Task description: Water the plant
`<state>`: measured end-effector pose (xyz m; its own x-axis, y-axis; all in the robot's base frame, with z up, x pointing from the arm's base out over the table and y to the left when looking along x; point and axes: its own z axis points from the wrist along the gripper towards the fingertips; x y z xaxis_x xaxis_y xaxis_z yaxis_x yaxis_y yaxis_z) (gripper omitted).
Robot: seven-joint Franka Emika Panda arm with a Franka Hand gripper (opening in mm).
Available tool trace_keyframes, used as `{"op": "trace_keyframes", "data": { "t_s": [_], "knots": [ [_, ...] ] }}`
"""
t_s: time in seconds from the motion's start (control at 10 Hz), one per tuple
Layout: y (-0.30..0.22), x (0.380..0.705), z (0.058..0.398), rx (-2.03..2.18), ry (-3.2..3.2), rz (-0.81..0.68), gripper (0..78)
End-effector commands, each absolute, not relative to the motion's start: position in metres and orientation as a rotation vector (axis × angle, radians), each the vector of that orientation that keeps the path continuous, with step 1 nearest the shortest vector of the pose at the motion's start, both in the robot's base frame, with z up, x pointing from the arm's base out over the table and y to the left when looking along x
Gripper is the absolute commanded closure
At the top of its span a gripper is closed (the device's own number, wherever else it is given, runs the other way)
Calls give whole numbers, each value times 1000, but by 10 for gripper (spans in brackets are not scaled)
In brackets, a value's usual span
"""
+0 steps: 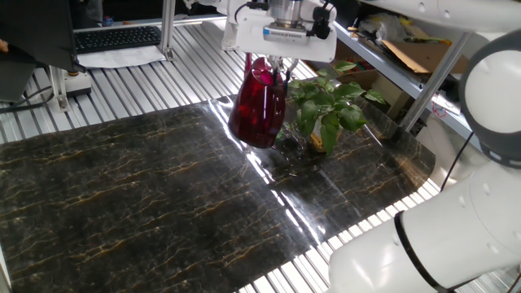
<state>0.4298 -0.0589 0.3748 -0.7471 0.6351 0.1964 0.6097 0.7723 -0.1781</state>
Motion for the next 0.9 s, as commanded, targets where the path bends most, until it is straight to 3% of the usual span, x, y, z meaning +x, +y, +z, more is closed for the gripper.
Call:
{"op": "trace_keyframes", "data": {
  "t_s": [0.1,0.9],
  "knots": [
    [-53,435,356,-1098,-2654,201,764],
    [-55,467,258,-1840,-2340,230,764]
  ]
}}
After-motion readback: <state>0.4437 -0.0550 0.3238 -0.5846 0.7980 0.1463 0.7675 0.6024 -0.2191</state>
